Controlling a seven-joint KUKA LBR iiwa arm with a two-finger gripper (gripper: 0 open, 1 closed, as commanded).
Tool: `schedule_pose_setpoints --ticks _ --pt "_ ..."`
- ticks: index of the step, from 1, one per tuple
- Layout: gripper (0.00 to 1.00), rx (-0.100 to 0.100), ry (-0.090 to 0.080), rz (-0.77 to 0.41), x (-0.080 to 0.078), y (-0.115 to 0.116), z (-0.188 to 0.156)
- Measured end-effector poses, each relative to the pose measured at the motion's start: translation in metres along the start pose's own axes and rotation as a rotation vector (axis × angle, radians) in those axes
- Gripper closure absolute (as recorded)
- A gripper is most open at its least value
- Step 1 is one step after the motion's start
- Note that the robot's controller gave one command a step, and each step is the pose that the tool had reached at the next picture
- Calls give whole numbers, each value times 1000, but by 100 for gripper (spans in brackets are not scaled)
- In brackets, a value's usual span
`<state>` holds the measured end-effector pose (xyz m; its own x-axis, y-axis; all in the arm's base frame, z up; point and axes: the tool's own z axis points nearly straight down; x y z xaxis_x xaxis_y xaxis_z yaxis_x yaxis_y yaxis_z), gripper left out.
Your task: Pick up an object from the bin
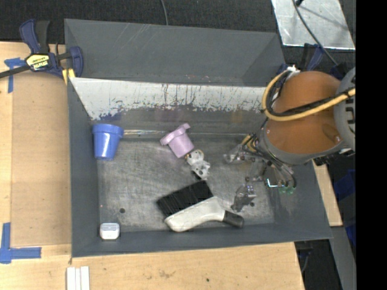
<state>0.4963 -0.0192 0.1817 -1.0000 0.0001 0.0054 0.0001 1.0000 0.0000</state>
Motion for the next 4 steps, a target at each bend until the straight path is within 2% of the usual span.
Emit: schedule_pose_setpoints --ticks 1,2,3,4 --pt "0 0 -8 -1 -2 0 -4" --pt "0 1 -11 -104 3 26 56" --pt "0 1 -6 -259 11 47 62" --pt "0 0 -9 -249 7 65 50"
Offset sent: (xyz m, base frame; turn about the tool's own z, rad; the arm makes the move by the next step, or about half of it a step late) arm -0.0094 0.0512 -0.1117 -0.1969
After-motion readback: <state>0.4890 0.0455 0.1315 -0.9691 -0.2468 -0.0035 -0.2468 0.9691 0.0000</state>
